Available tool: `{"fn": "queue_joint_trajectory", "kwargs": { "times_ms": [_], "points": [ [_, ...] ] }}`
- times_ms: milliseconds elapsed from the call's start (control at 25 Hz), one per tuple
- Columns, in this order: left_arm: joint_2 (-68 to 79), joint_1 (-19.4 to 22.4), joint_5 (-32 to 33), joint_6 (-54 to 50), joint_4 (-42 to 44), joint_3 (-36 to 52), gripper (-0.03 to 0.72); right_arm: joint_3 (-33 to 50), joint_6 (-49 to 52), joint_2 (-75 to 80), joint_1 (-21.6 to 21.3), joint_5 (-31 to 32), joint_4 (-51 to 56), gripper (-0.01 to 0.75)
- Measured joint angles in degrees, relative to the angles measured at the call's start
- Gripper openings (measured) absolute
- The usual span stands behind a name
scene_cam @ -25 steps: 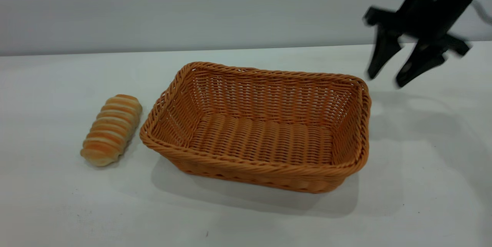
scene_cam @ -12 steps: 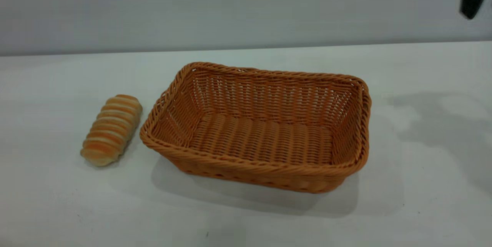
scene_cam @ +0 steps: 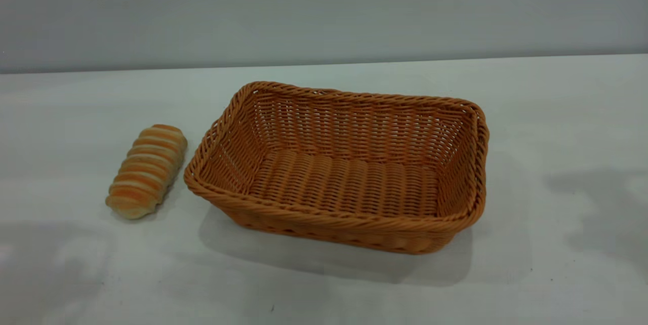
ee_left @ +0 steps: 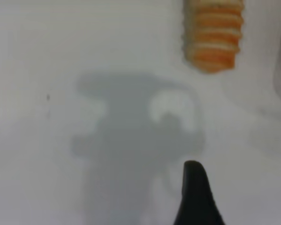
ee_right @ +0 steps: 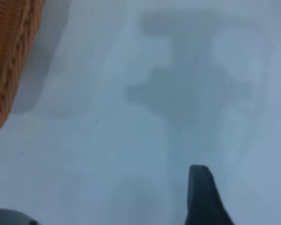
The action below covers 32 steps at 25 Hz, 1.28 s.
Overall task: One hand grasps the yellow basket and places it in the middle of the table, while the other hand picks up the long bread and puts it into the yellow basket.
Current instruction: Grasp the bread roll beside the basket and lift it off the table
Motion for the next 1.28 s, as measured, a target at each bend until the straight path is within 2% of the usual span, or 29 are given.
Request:
{"fn": "queue_joint_trajectory", "kwargs": {
  "times_ms": [160, 280, 520, 840, 920, 960, 1120, 1160, 1280],
  "points": [
    [11.70, -0.17, -10.85, 2.49, -1.19, -1.50, 0.536, 3.19, 0.00, -4.08, 0.00, -0.73, 1.13, 0.471],
    [20.73, -1.89, -16.08, 7.56, -3.69, -4.04, 0.536, 3.73, -0.11, -5.39, 0.00, -0.76, 1.42, 0.471],
    [35.39, -4.58, -21.10, 13.73, -7.17, -9.84, 0.536, 3.98, -0.21, -5.50, 0.00, -0.76, 1.44, 0.471],
    [44.57, -4.53, -25.31, 14.60, -6.76, -11.42, 0.525, 3.98, -0.25, -5.50, 0.00, -0.76, 1.44, 0.470],
    [45.70, -4.53, -25.89, 14.79, -5.89, -11.67, 0.471, 3.98, -0.25, -5.50, 0.00, -0.76, 1.44, 0.470],
    [45.89, -4.53, -25.89, 14.79, -5.36, -11.82, 0.416, 3.98, -0.25, -5.50, 0.00, -0.76, 1.44, 0.470],
    [44.20, -4.01, -24.37, 14.79, -3.67, -11.88, 0.093, 3.98, -0.25, -5.50, 0.00, -0.76, 1.44, 0.469],
    [42.91, -3.65, -23.46, 14.46, -3.47, -11.70, 0.070, 3.98, -0.25, -5.50, 0.00, -0.76, 1.44, 0.469],
    [36.35, -2.29, -22.08, 12.99, -3.24, -11.35, 0.071, 3.98, -0.25, -5.50, 0.00, -0.76, 1.49, 0.469]
  ]
}}
